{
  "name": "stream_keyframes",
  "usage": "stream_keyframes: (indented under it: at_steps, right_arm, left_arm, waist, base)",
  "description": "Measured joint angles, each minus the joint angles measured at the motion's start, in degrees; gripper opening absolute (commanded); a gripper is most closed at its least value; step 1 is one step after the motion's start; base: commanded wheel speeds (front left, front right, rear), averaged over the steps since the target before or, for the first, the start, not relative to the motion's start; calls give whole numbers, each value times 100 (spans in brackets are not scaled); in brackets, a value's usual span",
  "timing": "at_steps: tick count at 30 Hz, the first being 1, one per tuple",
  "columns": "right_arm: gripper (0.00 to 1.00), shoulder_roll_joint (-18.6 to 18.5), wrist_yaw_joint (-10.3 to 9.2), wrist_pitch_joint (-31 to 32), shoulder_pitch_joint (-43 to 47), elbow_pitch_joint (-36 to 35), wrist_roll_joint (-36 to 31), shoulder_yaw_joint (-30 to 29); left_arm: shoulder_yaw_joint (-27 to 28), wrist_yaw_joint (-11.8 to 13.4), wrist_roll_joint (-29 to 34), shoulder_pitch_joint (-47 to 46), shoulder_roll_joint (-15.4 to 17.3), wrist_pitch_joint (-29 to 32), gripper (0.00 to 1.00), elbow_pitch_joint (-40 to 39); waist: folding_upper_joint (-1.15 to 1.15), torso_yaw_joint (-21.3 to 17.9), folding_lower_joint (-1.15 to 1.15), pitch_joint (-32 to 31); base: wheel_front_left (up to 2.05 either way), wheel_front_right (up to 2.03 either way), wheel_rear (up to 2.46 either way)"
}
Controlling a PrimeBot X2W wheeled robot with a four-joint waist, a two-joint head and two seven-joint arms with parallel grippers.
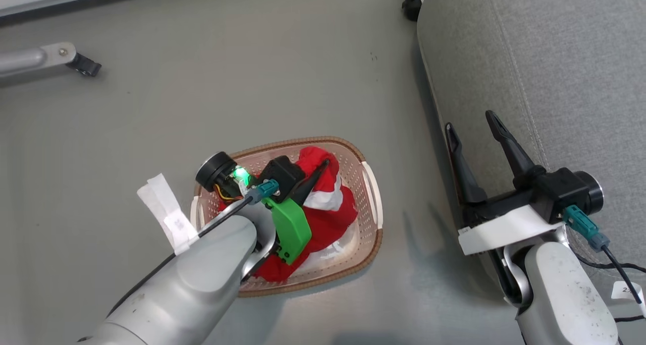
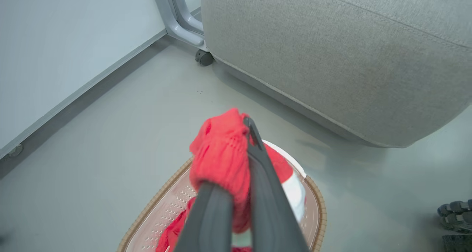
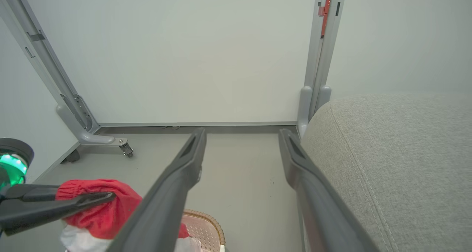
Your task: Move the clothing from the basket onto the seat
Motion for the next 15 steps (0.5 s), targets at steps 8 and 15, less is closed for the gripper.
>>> stream_keyframes:
  at_steps: [8,15]
  right_arm:
    - [100,0,0,0,225,54,48,-13]
    - [100,-1,0,-1,357,88,109,7]
  left_arm:
    - [985,44,341,340,109,-1,0,-853]
    - [1623,65,723,525,134,-1,0,-1435]
  waist:
    - [0,108,0,-492]
    - [0,123,0,-858]
  base:
    - [0,0,0]
    - [0,0,0]
